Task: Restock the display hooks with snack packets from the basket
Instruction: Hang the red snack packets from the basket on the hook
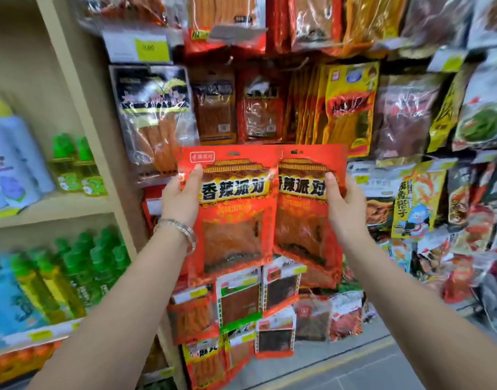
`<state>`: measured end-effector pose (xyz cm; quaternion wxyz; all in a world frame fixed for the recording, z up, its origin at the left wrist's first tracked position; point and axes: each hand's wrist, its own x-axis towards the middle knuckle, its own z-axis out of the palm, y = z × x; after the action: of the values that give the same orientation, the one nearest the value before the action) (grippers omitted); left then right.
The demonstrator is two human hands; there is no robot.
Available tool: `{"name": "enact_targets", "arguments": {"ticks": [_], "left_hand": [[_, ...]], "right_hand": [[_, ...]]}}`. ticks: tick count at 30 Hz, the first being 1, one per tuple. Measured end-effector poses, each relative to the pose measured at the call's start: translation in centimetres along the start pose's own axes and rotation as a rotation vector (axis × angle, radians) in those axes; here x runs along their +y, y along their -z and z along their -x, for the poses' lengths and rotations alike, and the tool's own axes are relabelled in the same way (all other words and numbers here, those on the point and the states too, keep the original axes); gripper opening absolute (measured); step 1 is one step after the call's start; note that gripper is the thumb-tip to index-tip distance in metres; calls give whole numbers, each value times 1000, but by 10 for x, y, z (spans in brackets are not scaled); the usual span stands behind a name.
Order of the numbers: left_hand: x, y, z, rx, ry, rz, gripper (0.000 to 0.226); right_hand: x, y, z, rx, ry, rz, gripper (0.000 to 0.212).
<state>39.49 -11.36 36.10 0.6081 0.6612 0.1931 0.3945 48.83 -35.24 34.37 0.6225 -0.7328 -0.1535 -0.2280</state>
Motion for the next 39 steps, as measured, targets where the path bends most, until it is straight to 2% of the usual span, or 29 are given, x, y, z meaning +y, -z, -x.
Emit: {"name": "enact_targets", "arguments": {"ticks": [1, 3, 4, 6, 8, 9, 12, 17, 19, 21, 27, 29, 31, 34, 39], "left_hand": [[8, -7, -11, 3, -22, 28, 49], [19, -22, -32, -16, -26, 75, 63], [26, -30, -42, -29, -27, 93, 56], [35, -44, -63, -24, -62, 85, 11], [43, -58, -79, -1, -103, 83, 29], [46, -65, -88, 0, -115, 87, 31], [53, -83, -106, 11, -138, 93, 15], [55, -108, -125, 17, -142, 99, 14], [55, -118, -127, 3, -131, 130, 12], [55, -128, -130, 1, -116, 155, 16], [54, -149, -136, 26, -105, 164, 23], [55, -153, -136, 42, -105, 154, 23], [56, -156, -134, 56, -99, 152, 21], [57, -158, -128, 63, -94, 163, 20], [62, -161, -123, 96, -84, 164, 17]], "right_hand": [[-2, -2, -17, 12, 21, -20, 25], [-7, -8, -48, 43, 62, -52, 34], [-11, -12, -62, 62, 75, -70, 38], [-18, -18, -90, 80, 111, -92, 31], [-23, -24, -120, 76, 133, -98, 18], [-24, -26, -135, 76, 123, -101, 21], [-26, -32, -170, 110, 64, -154, 43], [-24, -35, -209, 101, -11, -315, 45], [-24, -33, -221, 53, -23, -370, 37], [-24, -32, -230, 29, -2, -377, 15], [-19, -31, -255, -96, -3, -398, 13], [-15, -32, -262, -120, -7, -399, 18], [-13, -35, -266, -147, -8, -423, 12], [-7, -40, -274, -162, -22, -397, 9], [-1, -51, -280, -254, -10, -117, 35]]}}
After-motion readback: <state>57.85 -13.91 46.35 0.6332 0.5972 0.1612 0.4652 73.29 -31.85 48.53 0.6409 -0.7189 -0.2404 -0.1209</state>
